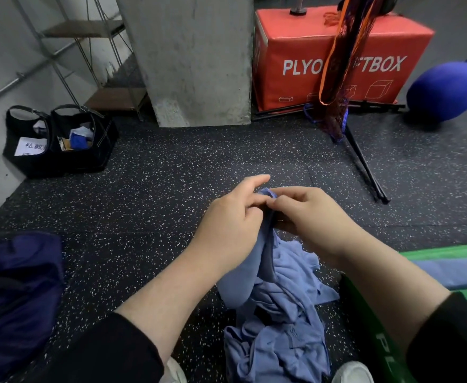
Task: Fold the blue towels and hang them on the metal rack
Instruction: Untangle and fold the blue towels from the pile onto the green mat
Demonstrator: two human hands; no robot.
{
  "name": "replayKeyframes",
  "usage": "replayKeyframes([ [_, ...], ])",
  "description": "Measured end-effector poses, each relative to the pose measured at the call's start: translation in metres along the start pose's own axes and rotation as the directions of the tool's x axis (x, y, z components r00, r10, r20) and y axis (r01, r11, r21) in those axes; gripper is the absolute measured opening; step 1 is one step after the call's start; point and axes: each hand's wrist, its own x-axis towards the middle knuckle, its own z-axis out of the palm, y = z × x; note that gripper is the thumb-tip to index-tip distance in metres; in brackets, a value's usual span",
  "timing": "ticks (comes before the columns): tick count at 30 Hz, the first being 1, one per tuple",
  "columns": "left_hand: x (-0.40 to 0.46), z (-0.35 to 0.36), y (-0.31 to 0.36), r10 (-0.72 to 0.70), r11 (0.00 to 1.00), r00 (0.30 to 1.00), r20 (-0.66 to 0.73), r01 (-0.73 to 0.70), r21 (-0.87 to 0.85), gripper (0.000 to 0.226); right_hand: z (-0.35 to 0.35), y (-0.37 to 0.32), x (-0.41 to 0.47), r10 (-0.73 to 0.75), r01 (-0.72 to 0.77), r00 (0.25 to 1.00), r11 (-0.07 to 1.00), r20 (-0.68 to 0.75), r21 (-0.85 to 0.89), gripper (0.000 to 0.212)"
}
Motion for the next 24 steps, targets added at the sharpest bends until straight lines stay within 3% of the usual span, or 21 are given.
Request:
replayKeyframes([
  [3,-0.001,-0.001,0.002,0.011,0.999,0.999,0.034,-0.010,-0.043,0.064,-0.004,-0.002,0.000,-0.010,0.010,1.000,0.999,0.006,0.046,0.020],
  [6,0.004,-0.001,-0.002,-0.007,0.993,0.993,-0.117,-0.007,-0.121,0.051,-0.004,-0.001,0.003,-0.051,0.045,0.996,0.996,-0.068,-0.083,0.023],
  [8,0.010,-0.008,-0.007,-0.019,0.999,0.988,-0.151,0.012,-0.053,0.046,-0.003,-0.004,0.004,-0.085,0.066,0.993,0.971,-0.078,-0.229,0.026],
  [12,0.013,-0.015,-0.021,0.005,0.992,0.968,0.252,-0.038,0.124,0.037,-0.007,-0.011,0.000,-0.157,0.140,0.987,0.932,-0.026,-0.334,0.024],
  [15,0.010,-0.013,-0.024,-0.034,0.995,0.959,0.280,0.006,0.098,0.007,-0.010,-0.014,-0.002,-0.173,0.178,0.984,0.918,0.046,-0.355,0.016],
  [18,0.008,-0.009,-0.024,-0.033,0.999,0.961,0.273,0.020,0.051,0.022,-0.014,-0.014,-0.003,-0.163,0.196,0.980,0.887,0.113,-0.419,0.009],
  [24,0.007,-0.011,-0.026,-0.085,0.996,0.925,0.371,0.079,0.032,0.031,-0.023,-0.014,-0.004,-0.204,0.199,0.977,0.777,0.061,-0.598,0.013],
])
